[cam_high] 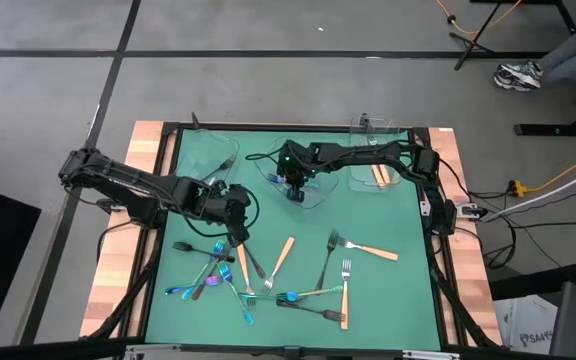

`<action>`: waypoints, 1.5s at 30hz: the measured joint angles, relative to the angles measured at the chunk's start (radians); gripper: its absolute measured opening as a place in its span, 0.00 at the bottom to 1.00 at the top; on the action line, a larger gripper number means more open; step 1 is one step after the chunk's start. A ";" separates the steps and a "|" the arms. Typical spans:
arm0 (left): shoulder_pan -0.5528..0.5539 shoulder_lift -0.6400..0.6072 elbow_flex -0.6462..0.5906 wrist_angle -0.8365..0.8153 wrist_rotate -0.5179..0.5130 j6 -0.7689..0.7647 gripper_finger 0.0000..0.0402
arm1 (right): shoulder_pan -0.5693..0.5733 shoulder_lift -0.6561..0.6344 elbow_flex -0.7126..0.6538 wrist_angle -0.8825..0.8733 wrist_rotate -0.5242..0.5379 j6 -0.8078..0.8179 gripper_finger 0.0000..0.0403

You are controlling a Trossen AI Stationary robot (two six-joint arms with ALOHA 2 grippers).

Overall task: Sort silverware by color (type)
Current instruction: Put the blue fork into the center transparent bin

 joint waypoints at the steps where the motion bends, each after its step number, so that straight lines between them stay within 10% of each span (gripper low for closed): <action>1: -0.013 0.000 0.000 0.000 0.000 -0.019 0.20 | 0.000 0.000 0.000 0.000 0.000 0.000 0.03; 13: -0.215 0.007 0.000 -0.001 -0.006 -0.263 0.20 | 0.000 0.001 -0.001 0.024 -0.001 0.000 0.23; 45: -0.629 0.328 0.000 -0.012 0.155 -0.582 0.20 | 0.000 -0.007 0.127 -0.116 0.058 0.003 0.24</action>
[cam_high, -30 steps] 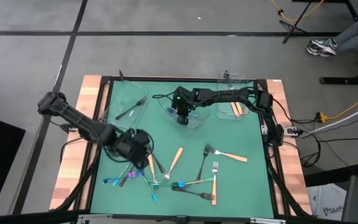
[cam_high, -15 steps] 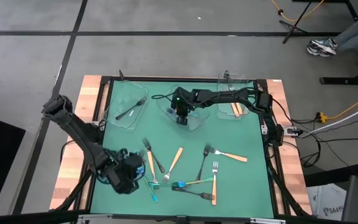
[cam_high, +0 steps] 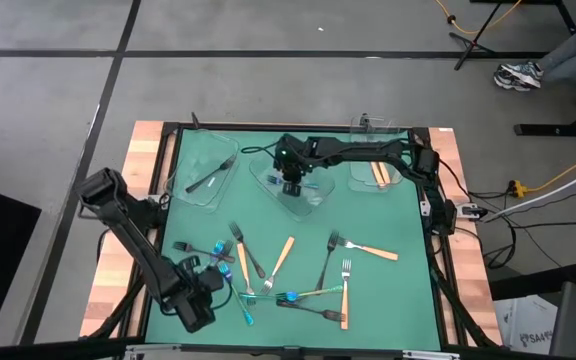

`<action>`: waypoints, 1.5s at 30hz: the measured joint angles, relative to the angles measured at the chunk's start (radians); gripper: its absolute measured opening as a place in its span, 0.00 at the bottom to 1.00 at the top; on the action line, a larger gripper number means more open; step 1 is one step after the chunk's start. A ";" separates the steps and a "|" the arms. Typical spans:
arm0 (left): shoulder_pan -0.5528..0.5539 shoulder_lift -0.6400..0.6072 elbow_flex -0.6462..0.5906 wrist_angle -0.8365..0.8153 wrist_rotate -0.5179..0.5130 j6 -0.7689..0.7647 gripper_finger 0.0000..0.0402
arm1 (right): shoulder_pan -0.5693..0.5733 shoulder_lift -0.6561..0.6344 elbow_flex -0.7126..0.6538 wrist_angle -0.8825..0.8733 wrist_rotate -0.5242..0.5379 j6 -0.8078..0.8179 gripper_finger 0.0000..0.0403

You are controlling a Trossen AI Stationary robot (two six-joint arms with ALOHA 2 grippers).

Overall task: Sort silverware by color (type)
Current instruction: Put the blue fork into the center transparent bin

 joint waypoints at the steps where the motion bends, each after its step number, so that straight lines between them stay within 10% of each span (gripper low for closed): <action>1: 0.000 0.011 0.000 0.000 0.001 -0.002 0.20 | 0.000 0.000 0.018 -0.020 0.000 0.000 0.24; 27: -0.006 0.043 -0.040 -0.128 0.020 -0.051 0.20 | 0.078 -0.019 0.255 -0.310 -0.008 -0.025 0.24; 45: -0.012 0.032 -0.154 0.019 0.043 -0.055 0.20 | 0.253 -0.439 0.255 -0.579 0.086 -0.014 0.24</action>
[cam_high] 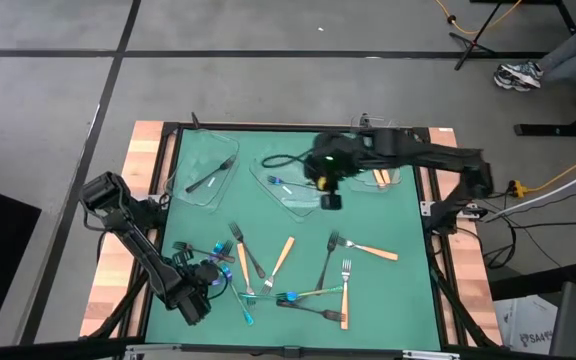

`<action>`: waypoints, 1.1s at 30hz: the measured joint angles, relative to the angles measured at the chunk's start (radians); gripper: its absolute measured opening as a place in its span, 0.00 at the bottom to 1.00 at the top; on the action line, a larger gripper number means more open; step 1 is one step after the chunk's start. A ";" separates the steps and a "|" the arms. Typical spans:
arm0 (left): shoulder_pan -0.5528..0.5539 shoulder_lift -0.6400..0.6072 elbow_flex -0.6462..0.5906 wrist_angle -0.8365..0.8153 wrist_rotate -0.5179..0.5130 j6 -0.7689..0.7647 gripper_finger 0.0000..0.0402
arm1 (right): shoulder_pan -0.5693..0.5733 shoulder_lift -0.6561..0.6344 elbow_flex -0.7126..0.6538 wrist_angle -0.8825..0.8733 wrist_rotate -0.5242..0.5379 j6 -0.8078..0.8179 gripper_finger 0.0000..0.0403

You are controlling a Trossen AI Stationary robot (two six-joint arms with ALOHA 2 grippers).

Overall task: Sort silverware by color (type)
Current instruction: Put the blue fork into the center transparent bin

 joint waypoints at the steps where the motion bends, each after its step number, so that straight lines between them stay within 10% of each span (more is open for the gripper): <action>1: 0.001 -0.005 -0.002 0.001 0.004 -0.003 0.20 | 0.014 -0.020 0.000 -0.017 0.021 0.015 0.24; 19: -0.004 -0.047 -0.003 0.092 -0.015 -0.007 0.20 | 0.279 -0.272 -0.332 -0.069 0.351 0.325 0.24; 33: -0.026 -0.044 -0.003 0.078 -0.024 -0.069 0.20 | 0.351 -0.401 -0.702 0.151 0.362 0.492 0.24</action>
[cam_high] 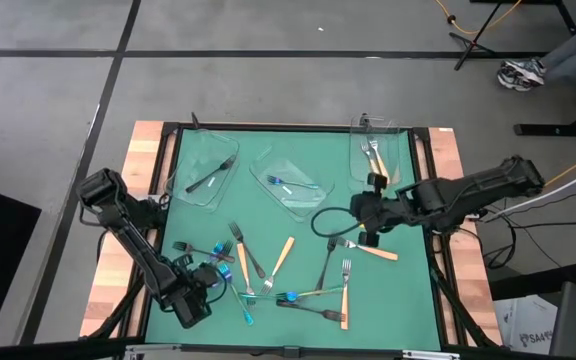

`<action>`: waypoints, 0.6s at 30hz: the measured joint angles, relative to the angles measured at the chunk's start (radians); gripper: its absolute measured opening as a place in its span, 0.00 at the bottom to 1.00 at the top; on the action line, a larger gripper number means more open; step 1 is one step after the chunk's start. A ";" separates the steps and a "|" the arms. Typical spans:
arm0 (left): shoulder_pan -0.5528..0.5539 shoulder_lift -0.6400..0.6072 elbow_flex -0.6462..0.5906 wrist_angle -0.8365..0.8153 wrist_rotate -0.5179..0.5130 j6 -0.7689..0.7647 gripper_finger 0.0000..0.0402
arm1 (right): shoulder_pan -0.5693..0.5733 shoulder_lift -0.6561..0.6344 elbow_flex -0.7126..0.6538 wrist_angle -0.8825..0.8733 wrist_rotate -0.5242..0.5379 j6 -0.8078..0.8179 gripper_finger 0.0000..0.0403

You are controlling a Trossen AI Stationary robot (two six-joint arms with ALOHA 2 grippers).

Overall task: Sort silverware by color (type)
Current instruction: Put the blue fork into the center transparent bin

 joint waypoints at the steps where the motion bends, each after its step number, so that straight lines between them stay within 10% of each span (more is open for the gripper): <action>1: -0.005 0.000 0.000 -0.001 0.000 -0.012 0.20 | 0.000 0.000 -0.015 0.015 -0.003 0.000 0.24; 18: -0.030 0.000 -0.069 0.064 -0.001 -0.066 0.20 | 0.000 0.000 -0.086 0.127 -0.029 -0.001 0.24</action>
